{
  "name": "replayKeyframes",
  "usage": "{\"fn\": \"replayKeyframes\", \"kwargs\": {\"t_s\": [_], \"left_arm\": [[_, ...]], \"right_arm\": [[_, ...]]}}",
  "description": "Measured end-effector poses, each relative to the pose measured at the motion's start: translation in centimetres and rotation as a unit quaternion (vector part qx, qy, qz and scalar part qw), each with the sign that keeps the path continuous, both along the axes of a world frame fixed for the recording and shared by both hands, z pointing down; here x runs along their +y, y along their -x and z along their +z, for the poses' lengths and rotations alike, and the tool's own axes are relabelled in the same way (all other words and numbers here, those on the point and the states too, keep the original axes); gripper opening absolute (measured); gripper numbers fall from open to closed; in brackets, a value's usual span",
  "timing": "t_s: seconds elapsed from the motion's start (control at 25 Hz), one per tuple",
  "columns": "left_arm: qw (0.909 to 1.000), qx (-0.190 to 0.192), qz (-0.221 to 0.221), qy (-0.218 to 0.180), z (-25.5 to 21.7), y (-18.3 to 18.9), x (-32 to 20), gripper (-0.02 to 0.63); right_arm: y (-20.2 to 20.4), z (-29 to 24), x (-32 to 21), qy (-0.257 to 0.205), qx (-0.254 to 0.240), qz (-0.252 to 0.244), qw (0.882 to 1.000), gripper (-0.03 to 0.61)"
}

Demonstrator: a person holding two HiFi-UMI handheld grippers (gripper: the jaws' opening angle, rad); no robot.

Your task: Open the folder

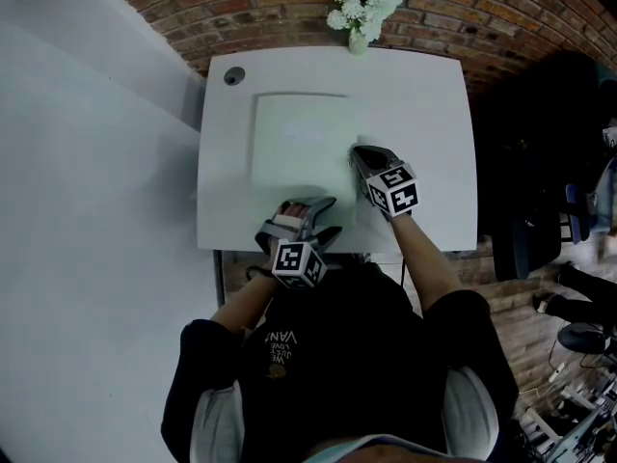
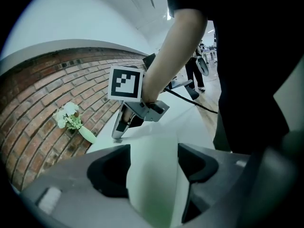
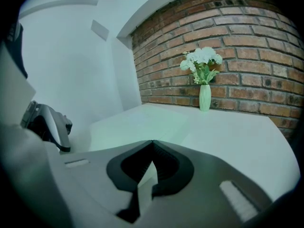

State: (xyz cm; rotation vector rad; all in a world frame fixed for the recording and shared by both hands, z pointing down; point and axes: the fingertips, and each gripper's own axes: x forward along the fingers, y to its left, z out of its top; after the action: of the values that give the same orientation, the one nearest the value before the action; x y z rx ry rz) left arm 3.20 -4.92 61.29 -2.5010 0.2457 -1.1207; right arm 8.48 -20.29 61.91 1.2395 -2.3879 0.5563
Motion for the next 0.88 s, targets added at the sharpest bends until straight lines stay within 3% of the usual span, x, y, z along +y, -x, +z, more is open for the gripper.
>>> {"fn": "replayKeyframes", "kwargs": {"t_s": [0.36,0.6,0.88], "left_arm": [[0.9972,0.054,-0.031,-0.041,-3.5,0.3,-1.5,0.308],[0.9924,0.086,-0.047,-0.074,-6.8,1.2,-1.7,0.308],[0.9832,0.12,-0.095,-0.099,-10.3,3.4,-1.8,0.308]], "right_arm": [[-0.1,0.1,-0.1,0.009,-0.009,0.001,1.0,0.0],[-0.1,0.0,0.0,0.01,-0.012,-0.003,1.0,0.0],[-0.2,0.0,0.0,0.01,-0.012,-0.004,1.0,0.0]]}}
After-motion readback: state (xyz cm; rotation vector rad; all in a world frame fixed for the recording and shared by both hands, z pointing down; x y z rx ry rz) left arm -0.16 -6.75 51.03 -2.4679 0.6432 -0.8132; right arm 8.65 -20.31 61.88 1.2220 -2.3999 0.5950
